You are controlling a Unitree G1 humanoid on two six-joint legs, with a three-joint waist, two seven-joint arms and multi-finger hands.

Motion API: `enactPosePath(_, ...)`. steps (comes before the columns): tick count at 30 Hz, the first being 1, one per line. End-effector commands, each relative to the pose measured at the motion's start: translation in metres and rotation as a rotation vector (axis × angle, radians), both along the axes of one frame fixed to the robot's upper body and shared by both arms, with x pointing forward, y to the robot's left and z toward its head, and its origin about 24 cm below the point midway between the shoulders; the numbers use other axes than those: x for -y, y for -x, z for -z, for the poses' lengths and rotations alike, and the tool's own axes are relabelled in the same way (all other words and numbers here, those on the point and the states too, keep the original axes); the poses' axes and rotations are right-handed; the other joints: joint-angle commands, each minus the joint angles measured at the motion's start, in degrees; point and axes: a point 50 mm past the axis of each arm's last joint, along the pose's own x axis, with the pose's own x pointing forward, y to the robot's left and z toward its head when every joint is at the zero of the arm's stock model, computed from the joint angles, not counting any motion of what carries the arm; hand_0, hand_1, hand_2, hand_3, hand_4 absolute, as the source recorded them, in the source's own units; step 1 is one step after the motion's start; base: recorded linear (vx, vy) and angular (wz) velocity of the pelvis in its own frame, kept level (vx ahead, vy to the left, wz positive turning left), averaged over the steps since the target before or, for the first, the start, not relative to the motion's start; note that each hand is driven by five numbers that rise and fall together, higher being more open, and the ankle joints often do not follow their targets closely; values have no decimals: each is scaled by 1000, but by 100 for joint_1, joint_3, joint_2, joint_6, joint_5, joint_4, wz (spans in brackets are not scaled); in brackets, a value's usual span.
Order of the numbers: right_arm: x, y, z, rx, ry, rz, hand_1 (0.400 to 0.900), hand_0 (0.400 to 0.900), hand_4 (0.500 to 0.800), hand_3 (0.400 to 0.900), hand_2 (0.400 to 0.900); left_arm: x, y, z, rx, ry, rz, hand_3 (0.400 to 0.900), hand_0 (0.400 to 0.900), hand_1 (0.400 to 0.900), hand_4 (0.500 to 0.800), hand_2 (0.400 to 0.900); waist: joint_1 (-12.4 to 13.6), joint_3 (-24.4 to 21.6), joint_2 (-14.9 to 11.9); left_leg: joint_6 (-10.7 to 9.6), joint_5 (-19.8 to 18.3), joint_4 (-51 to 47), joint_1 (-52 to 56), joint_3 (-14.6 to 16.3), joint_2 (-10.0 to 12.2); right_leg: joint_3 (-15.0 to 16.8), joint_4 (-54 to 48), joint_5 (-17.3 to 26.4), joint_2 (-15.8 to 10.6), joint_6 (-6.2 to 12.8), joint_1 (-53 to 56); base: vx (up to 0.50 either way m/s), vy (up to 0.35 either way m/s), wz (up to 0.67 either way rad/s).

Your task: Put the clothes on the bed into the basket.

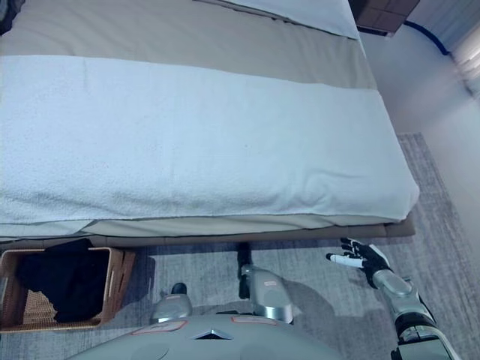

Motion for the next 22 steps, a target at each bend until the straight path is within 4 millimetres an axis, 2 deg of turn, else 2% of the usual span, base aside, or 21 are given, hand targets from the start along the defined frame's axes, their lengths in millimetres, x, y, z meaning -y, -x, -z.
enactPosePath(1,34,-9,-24,65,98,49,900,900,800,900,900,-12,-27,-38,107,-176,88,900,900,900,800,900,12,-212,217,62,-305,-185,649,404,103,309,56,401,-513,760,-349,-4,-4,4)
enactPosePath(5,32,-7,-23,71,97,57,900,900,800,900,900,13,-85,-34,260,-167,285,900,900,900,800,900,6,-192,240,68,-307,-167,619,349,89,269,57,397,-534,754,-342,-3,-2,5)
enactPosePath(7,30,-6,-21,76,92,64,900,900,800,900,900,37,-119,-35,340,-169,439,900,900,900,800,900,6,-181,246,71,-298,-161,604,325,84,237,52,393,-545,750,-324,5,-5,7)
enactPosePath(9,29,-6,-21,86,96,69,900,900,800,900,900,71,-153,-31,431,-138,601,900,900,900,800,900,-7,-181,247,78,-292,-169,596,294,75,220,55,383,-553,742,-315,0,-9,7)
enactPosePath(11,29,-6,-20,90,100,82,900,900,800,900,900,100,-174,-26,482,-105,709,900,900,900,800,900,-35,-190,250,82,-287,-184,601,294,73,210,58,378,-555,740,-310,1,-7,2)
enactPosePath(16,28,-6,-14,53,127,107,900,900,800,900,900,171,-216,-13,529,3,942,900,900,900,800,900,-121,-266,301,100,-313,-224,666,315,62,230,45,378,-564,727,-294,23,-1,-6)
enactPosePath(22,28,-9,-11,34,155,137,900,900,800,900,900,227,-241,0,495,93,1105,900,900,900,800,900,-243,-386,401,123,-301,-326,757,357,31,260,17,384,-571,738,-286,25,8,-5)
